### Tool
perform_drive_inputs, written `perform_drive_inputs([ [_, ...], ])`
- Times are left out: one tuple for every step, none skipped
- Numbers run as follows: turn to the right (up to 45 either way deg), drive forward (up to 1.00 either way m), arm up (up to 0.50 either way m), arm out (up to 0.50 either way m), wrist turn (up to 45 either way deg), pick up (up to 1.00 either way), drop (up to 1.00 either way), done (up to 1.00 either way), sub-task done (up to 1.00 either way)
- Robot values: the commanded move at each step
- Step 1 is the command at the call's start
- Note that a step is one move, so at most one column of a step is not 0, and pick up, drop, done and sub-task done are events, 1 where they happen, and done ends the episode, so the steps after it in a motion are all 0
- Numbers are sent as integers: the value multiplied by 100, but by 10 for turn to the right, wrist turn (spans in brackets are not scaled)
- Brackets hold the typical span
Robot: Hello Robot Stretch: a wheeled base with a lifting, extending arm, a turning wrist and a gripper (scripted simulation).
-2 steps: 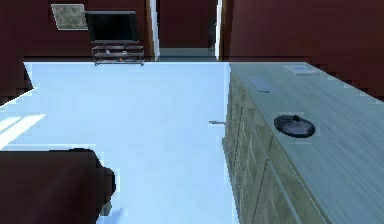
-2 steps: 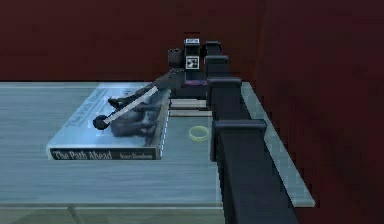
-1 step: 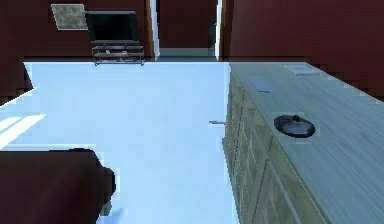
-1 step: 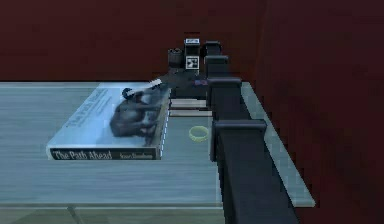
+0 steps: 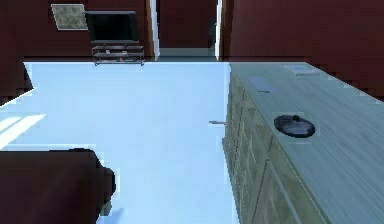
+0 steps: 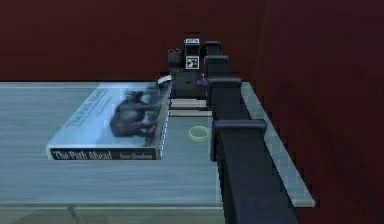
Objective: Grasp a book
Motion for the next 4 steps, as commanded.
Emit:
perform_drive_inputs([
  [0, 0, -12, 0, 0, 0, 0, 0, 0],
  [0, 0, 0, 0, 0, 100, 0, 0, 0],
  [0, 0, 10, 0, 0, 0, 0, 0, 0],
  [0, 0, 0, 0, 0, 0, 0, 100, 0],
])
